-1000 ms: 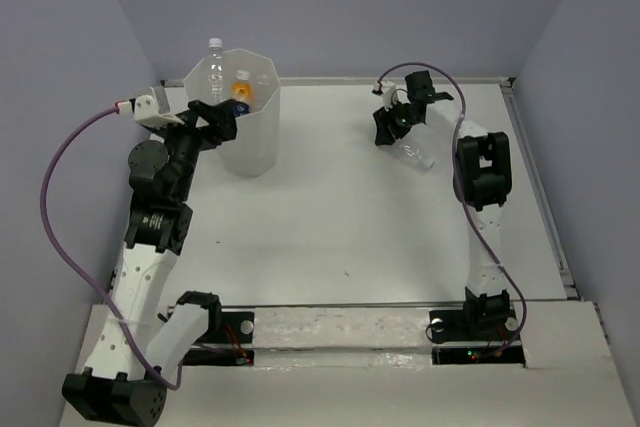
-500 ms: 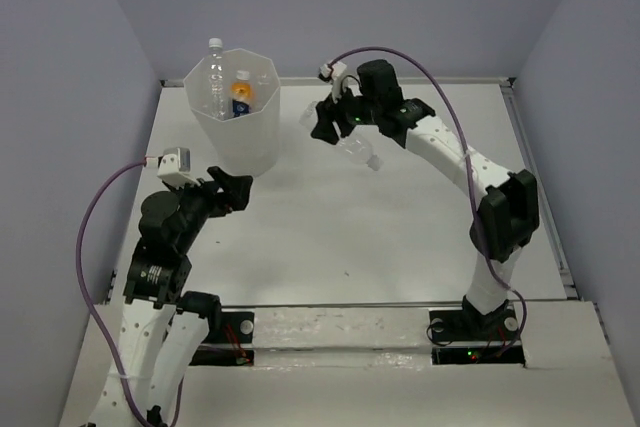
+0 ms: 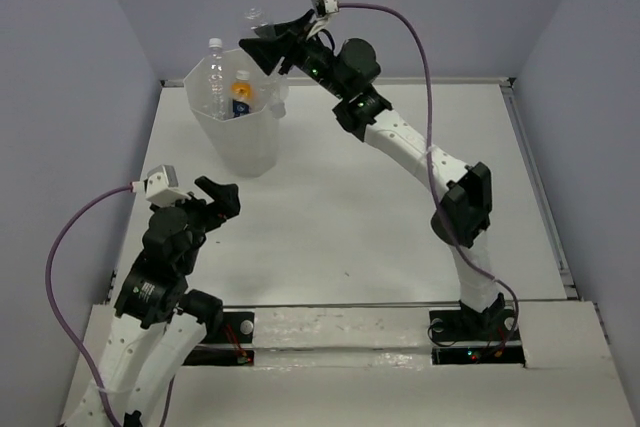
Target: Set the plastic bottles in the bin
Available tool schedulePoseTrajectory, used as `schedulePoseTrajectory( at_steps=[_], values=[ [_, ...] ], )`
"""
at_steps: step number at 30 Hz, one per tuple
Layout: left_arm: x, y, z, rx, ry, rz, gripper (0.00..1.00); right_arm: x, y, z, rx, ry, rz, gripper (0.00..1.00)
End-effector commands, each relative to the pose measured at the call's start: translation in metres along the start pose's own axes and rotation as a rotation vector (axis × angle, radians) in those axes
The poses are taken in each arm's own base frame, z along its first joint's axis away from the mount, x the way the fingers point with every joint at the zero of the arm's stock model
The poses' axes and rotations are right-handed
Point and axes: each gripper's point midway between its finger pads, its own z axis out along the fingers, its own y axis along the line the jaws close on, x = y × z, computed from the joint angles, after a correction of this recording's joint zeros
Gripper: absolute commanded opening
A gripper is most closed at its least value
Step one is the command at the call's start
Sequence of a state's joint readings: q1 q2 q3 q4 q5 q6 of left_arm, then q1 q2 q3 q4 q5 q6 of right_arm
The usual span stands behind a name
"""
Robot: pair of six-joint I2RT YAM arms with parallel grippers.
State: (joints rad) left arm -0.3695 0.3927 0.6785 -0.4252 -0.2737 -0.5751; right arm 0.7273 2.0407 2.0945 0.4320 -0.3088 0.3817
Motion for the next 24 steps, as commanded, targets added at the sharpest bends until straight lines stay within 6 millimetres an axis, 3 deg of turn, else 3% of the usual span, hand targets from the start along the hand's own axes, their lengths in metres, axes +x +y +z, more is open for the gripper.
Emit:
schedulePoseTrajectory(
  at_steps=[1,2,3,4,5,6,9,10,12,16,17,20,21,24],
  values=[
    [-0.011,-0.006,-0.005,0.012,-0.042,-0.019,0.99,-0.044,0.016,0.031,-0.071,-0.353,0.116,0.38],
    [-0.01,-0.006,-0.005,0.015,-0.04,-0.018,0.99,-0.048,0.013,0.033,-0.071,-0.402,0.114,0.37],
    [-0.011,-0.007,-0.007,0.016,-0.04,-0.017,0.99,-0.071,0.021,0.033,-0.079,-0.5,0.117,0.36],
    [-0.013,-0.007,-0.008,0.016,-0.045,-0.019,0.99,-0.075,0.019,0.033,-0.085,-0.546,0.117,0.35],
    [-0.014,-0.007,-0.01,0.018,-0.05,-0.023,0.99,-0.04,0.0,0.042,-0.054,-0.51,0.145,0.34],
    [-0.016,-0.007,-0.012,0.019,-0.059,-0.029,0.99,-0.058,0.01,0.041,-0.071,-0.564,0.151,0.34],
    [-0.016,-0.008,-0.014,0.025,-0.06,-0.032,0.99,-0.036,-0.002,0.042,-0.052,-0.56,0.161,0.34],
    [-0.016,-0.009,-0.014,0.029,-0.057,-0.031,0.99,-0.019,-0.011,0.044,-0.023,-0.527,0.162,0.34],
    [-0.016,-0.01,-0.013,0.031,-0.055,-0.029,0.99,-0.015,-0.012,0.043,-0.013,-0.517,0.142,0.35],
    [-0.014,-0.01,-0.012,0.034,-0.048,-0.026,0.99,0.03,-0.02,0.05,0.0,-0.416,0.137,0.38],
    [-0.014,-0.01,-0.012,0.032,-0.048,-0.025,0.99,0.053,-0.027,0.05,0.016,-0.366,0.127,0.4],
    [-0.017,-0.009,-0.015,0.033,-0.063,-0.032,0.99,0.082,-0.038,0.047,0.046,-0.296,0.106,0.44],
    [-0.017,-0.009,-0.015,0.034,-0.066,-0.034,0.99,0.1,-0.044,0.045,0.066,-0.258,0.105,0.45],
    [-0.019,-0.009,-0.016,0.04,-0.074,-0.037,0.99,0.118,-0.049,0.043,0.081,-0.197,0.074,0.54]
  ],
)
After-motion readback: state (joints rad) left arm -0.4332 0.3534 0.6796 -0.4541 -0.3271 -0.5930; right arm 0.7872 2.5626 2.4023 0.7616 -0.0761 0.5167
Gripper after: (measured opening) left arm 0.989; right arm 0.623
